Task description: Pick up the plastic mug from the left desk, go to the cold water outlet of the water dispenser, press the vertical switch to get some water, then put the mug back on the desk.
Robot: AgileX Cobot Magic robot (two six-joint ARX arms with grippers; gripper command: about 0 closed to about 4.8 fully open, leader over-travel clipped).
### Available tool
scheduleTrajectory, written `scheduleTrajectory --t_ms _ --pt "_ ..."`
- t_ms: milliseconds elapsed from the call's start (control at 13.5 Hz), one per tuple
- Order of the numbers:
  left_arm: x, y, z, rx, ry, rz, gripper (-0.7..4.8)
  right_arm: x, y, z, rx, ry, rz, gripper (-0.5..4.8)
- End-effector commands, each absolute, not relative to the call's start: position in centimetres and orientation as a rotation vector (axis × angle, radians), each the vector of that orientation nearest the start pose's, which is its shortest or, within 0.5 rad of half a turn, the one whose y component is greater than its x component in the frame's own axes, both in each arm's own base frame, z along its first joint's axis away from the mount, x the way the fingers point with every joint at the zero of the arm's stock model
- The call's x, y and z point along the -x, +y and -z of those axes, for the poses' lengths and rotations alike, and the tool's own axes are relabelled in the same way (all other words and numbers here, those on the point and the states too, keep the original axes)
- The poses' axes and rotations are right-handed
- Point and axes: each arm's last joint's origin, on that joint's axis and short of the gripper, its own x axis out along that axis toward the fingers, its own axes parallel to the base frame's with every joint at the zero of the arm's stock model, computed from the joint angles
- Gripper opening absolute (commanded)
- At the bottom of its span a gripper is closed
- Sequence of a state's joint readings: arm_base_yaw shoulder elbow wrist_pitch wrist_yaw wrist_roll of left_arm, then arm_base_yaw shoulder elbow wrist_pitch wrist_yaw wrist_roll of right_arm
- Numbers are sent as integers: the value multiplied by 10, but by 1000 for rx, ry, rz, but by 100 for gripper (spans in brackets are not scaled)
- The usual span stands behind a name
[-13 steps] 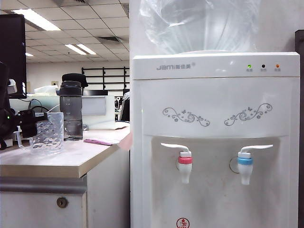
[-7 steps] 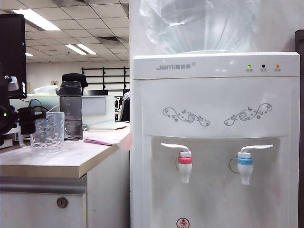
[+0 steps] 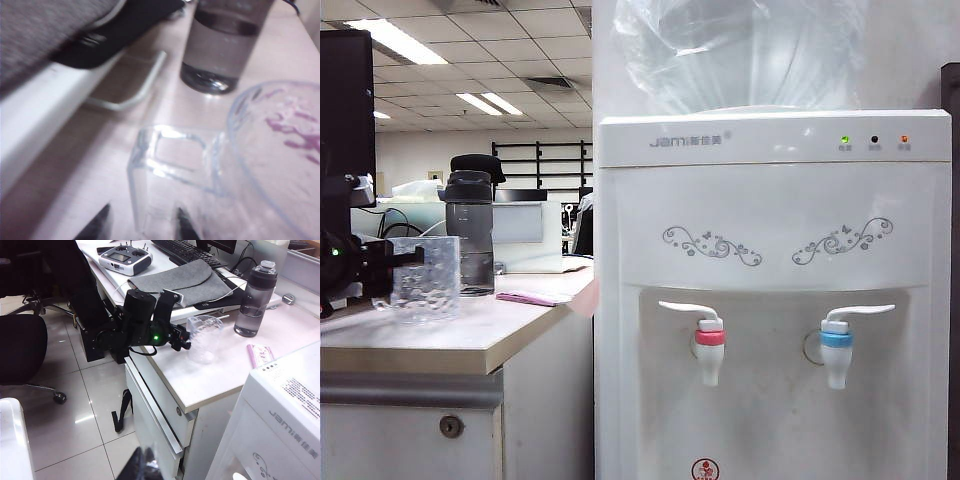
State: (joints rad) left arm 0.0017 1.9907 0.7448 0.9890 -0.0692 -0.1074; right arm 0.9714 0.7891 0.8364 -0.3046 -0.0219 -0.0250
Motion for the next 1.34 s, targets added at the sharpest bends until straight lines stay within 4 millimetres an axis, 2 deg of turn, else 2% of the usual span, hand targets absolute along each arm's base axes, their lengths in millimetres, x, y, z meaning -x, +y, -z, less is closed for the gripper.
scheduleTrajectory --t_ms 74,371,1040,1263,1337 --pt "-357 1 -109 96 245 -39 214 -95 140 -341 137 204 -991 -1" --pt "-358 1 -110 74 209 -44 214 -95 140 -341 137 206 -991 -1" --pt "-380 2 -118 74 170 -70 214 -95 140 -340 141 212 -992 -1" --pt "-392 3 -110 86 187 -8 206 -96 142 -339 144 218 -992 -1" --pt "-394 3 -105 85 198 14 80 -96 143 -338 147 225 -992 -1"
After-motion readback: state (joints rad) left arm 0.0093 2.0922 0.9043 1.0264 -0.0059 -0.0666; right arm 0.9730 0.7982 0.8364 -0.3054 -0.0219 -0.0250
